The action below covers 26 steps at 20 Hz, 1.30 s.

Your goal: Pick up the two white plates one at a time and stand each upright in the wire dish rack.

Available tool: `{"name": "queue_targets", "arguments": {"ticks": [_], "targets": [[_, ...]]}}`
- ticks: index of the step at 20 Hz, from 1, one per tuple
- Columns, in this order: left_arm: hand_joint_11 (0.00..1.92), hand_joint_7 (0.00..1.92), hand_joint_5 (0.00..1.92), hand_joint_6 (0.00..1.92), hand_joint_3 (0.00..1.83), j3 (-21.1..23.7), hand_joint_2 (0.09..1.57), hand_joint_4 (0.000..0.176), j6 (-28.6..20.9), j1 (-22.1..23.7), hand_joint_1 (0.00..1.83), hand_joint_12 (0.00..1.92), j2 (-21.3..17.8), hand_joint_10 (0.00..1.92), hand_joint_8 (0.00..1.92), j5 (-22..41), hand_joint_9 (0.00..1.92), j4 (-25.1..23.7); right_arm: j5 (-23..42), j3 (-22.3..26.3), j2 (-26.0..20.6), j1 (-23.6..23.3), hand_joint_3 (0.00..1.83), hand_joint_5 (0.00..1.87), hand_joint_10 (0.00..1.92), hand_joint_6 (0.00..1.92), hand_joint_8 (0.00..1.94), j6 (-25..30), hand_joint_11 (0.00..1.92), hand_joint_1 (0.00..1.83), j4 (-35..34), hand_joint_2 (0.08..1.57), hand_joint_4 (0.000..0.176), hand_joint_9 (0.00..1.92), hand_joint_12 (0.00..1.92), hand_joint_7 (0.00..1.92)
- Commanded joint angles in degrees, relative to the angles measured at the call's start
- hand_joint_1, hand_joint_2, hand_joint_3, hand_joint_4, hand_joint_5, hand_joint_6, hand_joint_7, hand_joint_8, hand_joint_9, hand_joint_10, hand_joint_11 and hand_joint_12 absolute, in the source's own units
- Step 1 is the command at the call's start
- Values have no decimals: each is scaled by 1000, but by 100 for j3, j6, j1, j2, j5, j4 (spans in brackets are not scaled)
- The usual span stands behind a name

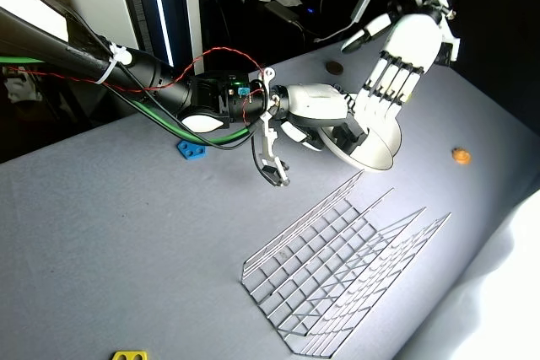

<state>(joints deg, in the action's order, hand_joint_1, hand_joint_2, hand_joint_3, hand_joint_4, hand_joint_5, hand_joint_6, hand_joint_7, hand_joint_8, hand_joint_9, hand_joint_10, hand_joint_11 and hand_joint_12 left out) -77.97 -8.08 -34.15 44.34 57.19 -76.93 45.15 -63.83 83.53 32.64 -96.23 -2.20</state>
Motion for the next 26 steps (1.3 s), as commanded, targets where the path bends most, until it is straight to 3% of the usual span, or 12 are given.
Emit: {"name": "queue_targets", "arguments": {"ticks": [1, 7, 12, 17, 22, 24, 26], "targets": [[0, 40, 66, 1, 2, -42, 1075, 0, -33, 52, 0, 78, -74, 2, 0, 313, 22, 383, 776, 64, -17, -96, 1, 807, 1178, 1205, 995, -62, 734, 1368, 82, 1139, 0, 947, 1246, 923], [28, 33, 60, 10, 1, -251, 1071, 0, -170, 51, 0, 14, -323, 4, 8, 281, 12, 285, 964, 272, -68, -244, 2, 794, 1186, 1199, 935, -258, 739, 1371, 76, 1133, 0, 949, 1269, 968], [60, 56, 79, 12, 0, -98, 1059, 0, -184, 27, 0, 33, -627, 14, 13, 125, 40, 85, 1029, 716, -228, -524, 0, 773, 1184, 1212, 949, -531, 730, 1370, -258, 1138, 0, 950, 1259, 964], [15, 30, 51, 2, 0, -132, 1065, 0, -130, -92, 0, 27, -641, 2, 1, 53, 18, 73, 1068, 1063, -499, -790, 0, 796, 1157, 1177, 922, -540, 758, 1374, -397, 1127, 0, 964, 1228, 987], [52, 59, 67, 9, 0, -388, 1063, 0, -55, -232, 0, 62, -518, 9, 8, 60, 47, 73, 450, 1530, -959, -1304, 0, 787, 1180, 1197, 966, -121, 748, 1370, -766, 1136, 0, 955, 1250, 955], [1, 74, 85, 3, 0, -407, 1065, 0, -55, -235, 0, 244, -501, 3, 2, 94, 63, 73, 255, 1716, -1168, -1540, 0, 810, 1179, 1175, 960, 174, 733, 1371, -766, 1132, 0, 957, 1263, 954], [0, 44, 65, 5, 0, -329, 1062, 0, -58, -200, 0, 156, -515, 7, 5, 149, 32, 74, 98, 1879, -1349, -1783, 0, 811, 1174, 1175, 952, 414, 732, 1371, -809, 1131, 0, 958, 1262, 959]]}}
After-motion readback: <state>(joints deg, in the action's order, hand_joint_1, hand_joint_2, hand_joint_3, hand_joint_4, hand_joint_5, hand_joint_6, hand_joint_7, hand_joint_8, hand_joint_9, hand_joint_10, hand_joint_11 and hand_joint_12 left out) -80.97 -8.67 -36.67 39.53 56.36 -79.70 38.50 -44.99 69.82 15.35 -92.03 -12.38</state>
